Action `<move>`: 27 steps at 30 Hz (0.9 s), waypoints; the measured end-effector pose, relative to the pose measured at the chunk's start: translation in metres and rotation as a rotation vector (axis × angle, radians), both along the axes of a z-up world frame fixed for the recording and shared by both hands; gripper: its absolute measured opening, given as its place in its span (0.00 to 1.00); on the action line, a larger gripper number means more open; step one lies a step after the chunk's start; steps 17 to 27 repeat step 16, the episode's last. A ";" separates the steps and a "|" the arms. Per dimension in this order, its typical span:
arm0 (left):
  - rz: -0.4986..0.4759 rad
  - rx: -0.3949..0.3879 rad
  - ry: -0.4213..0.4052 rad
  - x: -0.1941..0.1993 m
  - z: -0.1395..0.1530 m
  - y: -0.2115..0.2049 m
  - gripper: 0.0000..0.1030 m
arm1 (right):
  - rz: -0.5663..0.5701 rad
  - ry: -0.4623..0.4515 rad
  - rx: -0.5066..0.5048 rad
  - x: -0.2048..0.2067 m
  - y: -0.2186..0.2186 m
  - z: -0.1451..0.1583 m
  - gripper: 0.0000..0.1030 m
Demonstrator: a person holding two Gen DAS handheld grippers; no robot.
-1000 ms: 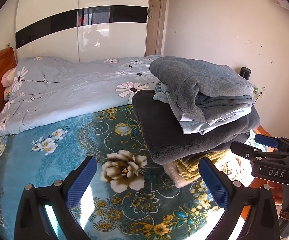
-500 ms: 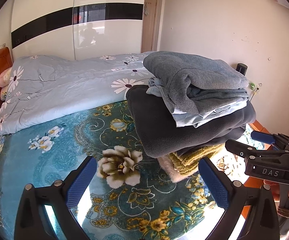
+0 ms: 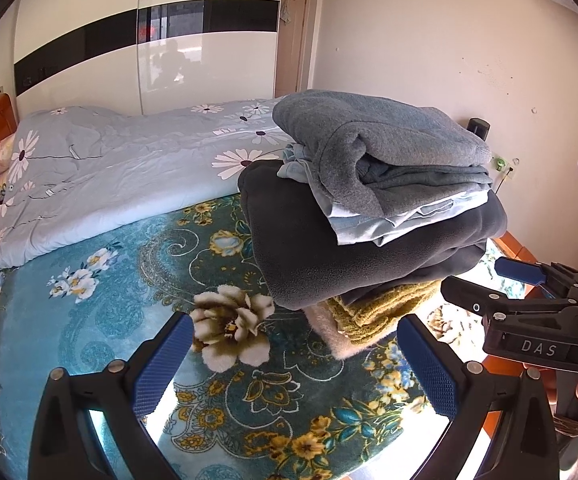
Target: Fold clothes
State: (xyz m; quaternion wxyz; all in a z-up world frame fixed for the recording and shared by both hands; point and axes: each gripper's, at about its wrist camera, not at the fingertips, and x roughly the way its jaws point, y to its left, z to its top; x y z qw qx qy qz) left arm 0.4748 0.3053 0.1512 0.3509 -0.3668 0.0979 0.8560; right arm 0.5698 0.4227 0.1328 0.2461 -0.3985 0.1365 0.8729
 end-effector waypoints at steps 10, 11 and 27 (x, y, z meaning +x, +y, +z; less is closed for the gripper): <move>-0.014 -0.028 0.005 0.004 -0.006 0.008 1.00 | 0.016 -0.028 -0.026 -0.002 0.007 -0.012 0.88; -0.014 -0.032 0.005 0.005 -0.007 0.008 1.00 | 0.015 -0.030 -0.027 -0.002 0.007 -0.013 0.88; -0.022 -0.037 -0.016 0.006 -0.012 0.008 1.00 | 0.011 -0.038 -0.041 -0.001 0.009 -0.019 0.88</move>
